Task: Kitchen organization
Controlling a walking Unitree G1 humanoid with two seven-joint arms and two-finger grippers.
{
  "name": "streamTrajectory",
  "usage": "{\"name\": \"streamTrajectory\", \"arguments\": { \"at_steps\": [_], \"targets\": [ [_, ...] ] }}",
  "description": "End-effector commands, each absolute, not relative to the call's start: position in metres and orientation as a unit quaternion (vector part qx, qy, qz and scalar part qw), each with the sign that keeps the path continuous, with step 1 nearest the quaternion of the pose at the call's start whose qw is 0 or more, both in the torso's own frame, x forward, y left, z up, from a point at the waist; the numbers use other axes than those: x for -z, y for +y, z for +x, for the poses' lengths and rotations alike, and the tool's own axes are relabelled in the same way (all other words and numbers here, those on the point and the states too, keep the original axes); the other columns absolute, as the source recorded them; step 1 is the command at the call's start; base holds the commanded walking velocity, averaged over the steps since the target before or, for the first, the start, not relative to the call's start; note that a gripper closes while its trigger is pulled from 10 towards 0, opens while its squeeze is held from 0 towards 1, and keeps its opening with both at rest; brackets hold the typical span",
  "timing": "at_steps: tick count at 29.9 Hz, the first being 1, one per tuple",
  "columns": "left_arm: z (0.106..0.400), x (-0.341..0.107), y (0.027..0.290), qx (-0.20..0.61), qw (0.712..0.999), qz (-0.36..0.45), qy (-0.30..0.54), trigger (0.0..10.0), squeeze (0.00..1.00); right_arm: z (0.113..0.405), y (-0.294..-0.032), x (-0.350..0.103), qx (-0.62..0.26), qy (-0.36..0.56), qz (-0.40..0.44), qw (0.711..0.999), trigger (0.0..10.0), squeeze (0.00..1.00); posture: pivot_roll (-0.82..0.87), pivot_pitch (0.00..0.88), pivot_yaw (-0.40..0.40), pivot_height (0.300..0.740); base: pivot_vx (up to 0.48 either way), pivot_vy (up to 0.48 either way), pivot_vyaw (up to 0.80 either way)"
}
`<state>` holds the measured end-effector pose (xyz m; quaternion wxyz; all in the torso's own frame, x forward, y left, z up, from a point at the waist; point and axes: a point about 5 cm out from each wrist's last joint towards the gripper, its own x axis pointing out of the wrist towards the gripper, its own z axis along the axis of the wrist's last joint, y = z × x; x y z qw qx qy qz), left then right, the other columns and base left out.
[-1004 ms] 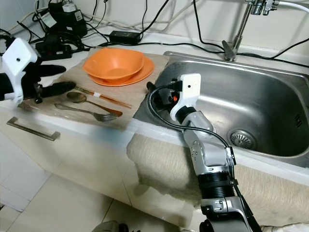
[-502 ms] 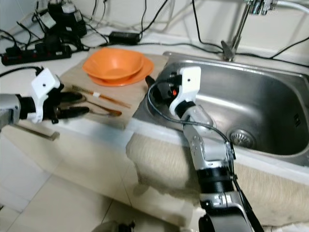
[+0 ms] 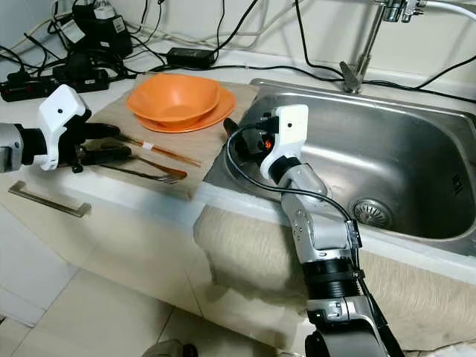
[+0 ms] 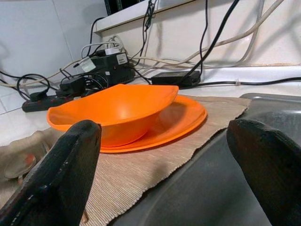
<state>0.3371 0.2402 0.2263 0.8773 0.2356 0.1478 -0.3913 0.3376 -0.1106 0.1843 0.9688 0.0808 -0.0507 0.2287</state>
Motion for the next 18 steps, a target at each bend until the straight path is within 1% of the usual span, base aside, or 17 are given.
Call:
{"name": "streamTrajectory", "arguments": {
  "at_steps": [1,2,11,18],
  "targets": [
    [0.338,-0.227,0.245,0.391,0.871,0.249,0.160,10.0,0.00,0.336,-0.109,-0.180,-0.231,-0.046,0.082,0.968,10.0,0.00,0.10,0.013,0.063,0.740,0.000,0.000,0.00],
    [0.338,-0.227,0.245,0.391,0.871,0.249,0.160,10.0,0.00,0.336,-0.109,-0.180,-0.231,-0.046,0.082,0.968,10.0,0.00,0.10,0.013,0.063,0.740,0.000,0.000,0.00],
    [0.335,-0.200,0.244,0.432,0.837,0.252,0.221,10.0,0.00,0.337,-0.107,-0.177,-0.233,-0.042,0.085,0.968,10.0,0.00,0.10,0.014,0.066,0.740,0.000,0.000,0.00],
    [0.334,-0.191,0.244,0.446,0.824,0.252,0.243,10.0,0.00,0.336,-0.107,-0.176,-0.233,-0.040,0.085,0.968,10.0,0.00,0.10,0.010,0.067,0.740,0.000,0.000,0.00]
  ]
}}
